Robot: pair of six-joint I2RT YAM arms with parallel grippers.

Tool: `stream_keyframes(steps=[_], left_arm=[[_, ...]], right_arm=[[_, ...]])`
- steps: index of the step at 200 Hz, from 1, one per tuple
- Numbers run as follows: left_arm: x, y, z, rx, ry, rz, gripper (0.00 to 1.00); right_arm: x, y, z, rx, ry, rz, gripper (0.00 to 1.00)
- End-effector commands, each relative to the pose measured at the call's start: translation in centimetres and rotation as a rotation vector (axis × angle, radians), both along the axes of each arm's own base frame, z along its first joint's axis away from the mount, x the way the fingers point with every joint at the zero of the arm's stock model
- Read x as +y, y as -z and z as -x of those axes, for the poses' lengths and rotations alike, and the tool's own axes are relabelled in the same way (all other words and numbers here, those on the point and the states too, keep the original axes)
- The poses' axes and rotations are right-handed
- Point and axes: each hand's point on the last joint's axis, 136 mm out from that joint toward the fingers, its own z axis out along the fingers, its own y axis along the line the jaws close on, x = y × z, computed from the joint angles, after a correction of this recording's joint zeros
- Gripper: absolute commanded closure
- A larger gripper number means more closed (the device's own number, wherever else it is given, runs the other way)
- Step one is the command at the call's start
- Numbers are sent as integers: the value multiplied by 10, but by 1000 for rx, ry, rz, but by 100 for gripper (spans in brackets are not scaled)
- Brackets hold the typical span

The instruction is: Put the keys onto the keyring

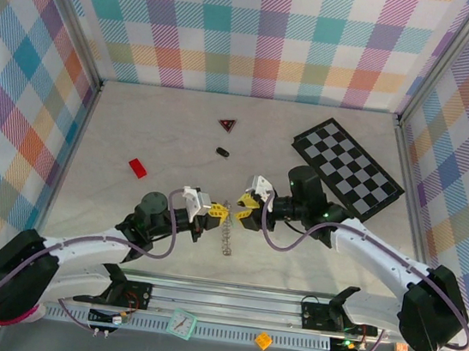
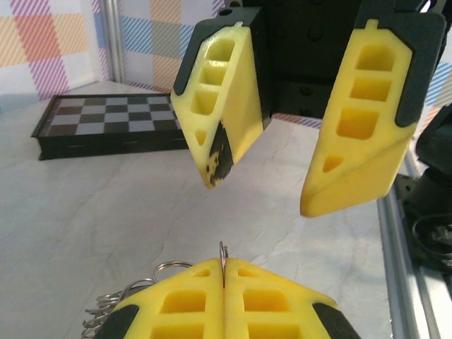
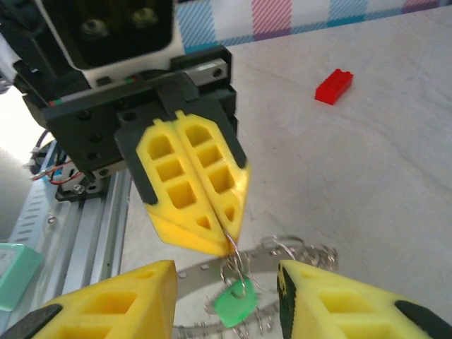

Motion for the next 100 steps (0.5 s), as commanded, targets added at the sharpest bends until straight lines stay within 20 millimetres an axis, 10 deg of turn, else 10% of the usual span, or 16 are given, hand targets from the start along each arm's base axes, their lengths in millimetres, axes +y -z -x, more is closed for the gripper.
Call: stream_keyframes(steps=[1,100], left_arm=[[-4,-36,9,-94,78,132,100],[-10,-40,19,-89,157,132,100]], right_arm=[[2,-1,6,-36,-54,-40,60],[0,5,14,38,-45,-77,68]])
